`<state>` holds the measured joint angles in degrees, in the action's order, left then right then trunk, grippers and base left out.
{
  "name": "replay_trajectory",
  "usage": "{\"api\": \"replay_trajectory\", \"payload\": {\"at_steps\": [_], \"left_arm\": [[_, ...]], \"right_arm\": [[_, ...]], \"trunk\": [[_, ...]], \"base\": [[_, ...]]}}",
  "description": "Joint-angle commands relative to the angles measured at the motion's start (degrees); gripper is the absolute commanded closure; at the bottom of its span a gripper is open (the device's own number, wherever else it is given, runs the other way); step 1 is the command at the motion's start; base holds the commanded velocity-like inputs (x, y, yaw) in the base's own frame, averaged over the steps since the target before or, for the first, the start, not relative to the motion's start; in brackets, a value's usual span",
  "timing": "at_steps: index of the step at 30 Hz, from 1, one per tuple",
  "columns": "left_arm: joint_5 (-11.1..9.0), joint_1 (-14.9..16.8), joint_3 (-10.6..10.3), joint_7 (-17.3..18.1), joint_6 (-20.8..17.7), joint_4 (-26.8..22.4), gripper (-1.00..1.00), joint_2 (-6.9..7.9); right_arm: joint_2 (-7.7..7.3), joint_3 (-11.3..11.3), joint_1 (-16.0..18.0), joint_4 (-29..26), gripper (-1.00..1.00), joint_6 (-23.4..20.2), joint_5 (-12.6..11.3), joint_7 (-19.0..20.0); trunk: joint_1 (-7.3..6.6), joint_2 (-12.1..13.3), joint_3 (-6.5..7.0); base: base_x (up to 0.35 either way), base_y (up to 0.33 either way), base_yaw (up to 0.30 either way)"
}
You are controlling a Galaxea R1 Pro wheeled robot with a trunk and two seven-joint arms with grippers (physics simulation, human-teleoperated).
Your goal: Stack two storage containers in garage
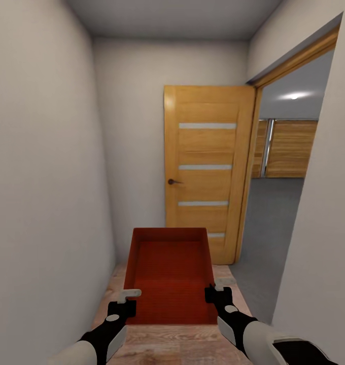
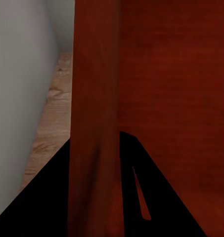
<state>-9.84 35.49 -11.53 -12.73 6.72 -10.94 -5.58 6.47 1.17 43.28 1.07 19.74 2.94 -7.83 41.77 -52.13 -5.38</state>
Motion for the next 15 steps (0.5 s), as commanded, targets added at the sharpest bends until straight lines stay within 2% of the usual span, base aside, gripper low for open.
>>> {"api": "replay_trajectory", "payload": {"at_steps": [1, 12, 15], "left_arm": [[0.08, 0.1, 3.44, -0.89, 0.31, -0.13, 1.0, 0.83], [0.11, 0.1, 3.44, -0.89, 0.31, -0.13, 1.0, 0.83], [0.11, 0.1, 3.44, -0.89, 0.31, -0.13, 1.0, 0.83]], "right_arm": [[-0.49, -1.93, 0.05, 0.16, 1.0, 0.3, -0.75, -0.51], [-0.42, -1.88, 0.05, 0.16, 1.0, 0.3, -0.75, -0.51], [-0.41, -1.87, 0.05, 0.16, 1.0, 0.3, -0.75, -0.51]], "trunk": [[0.04, -0.07, -0.09], [0.04, -0.07, -0.09], [0.04, -0.07, -0.09]], "base": [[0.321, 0.0, 0.0], [0.32, 0.0, 0.0], [0.138, 0.0, -0.002]]}}
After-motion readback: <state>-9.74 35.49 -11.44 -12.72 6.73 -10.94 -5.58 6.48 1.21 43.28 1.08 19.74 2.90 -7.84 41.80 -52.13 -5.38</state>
